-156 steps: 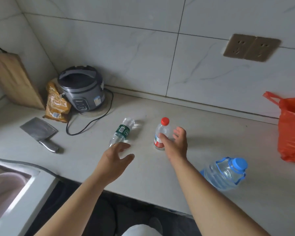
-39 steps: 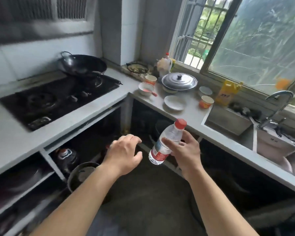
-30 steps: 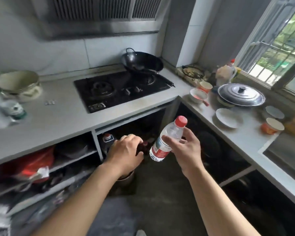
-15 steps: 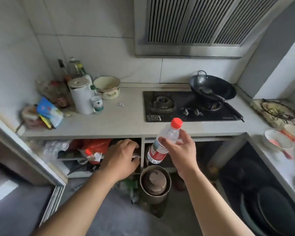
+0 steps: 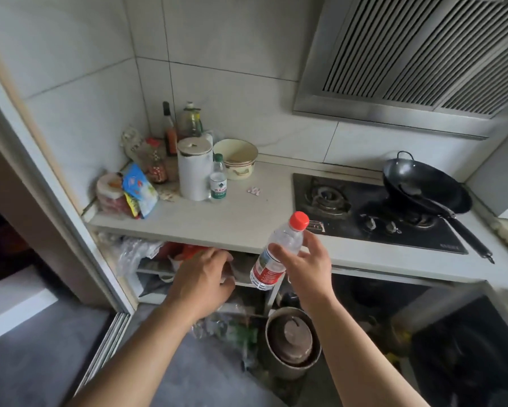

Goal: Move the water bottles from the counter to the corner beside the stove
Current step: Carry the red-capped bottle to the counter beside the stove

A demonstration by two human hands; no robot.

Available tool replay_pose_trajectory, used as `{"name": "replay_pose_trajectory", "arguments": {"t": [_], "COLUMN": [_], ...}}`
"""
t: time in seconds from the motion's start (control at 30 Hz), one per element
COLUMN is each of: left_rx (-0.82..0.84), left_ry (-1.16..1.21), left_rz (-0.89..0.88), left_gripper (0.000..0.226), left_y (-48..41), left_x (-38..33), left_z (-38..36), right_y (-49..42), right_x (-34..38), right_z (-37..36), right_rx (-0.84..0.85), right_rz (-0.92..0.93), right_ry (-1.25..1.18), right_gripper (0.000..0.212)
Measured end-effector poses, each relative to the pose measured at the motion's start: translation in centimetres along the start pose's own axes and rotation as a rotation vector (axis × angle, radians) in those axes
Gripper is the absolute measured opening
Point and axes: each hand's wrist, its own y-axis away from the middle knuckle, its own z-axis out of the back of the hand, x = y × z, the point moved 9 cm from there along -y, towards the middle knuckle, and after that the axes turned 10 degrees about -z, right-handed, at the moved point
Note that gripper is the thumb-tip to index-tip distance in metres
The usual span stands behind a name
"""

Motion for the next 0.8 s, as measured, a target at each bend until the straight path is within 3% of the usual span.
{"name": "replay_pose_trajectory", "arguments": {"t": [0.33, 0.8], "left_rx": [0.01, 0.065], "left_ry": [0.029, 0.035], "left_rz": [-0.03, 0.056], "left_gripper": [0.039, 0.042], "left_y": [-3.6, -9.9], "left_x": [10.9, 18.0], "left_z": [2.6, 0.5], "right_y": [-4.1, -13.2], "right_x": [2.0, 1.6], "right_z": [-10.1, -15.1], "right_rx": [-0.027, -0.048], "right_rz": [-0.032, -0.092], "right_ry": [0.012, 0.061], "right_gripper": [0.058, 0.067]}}
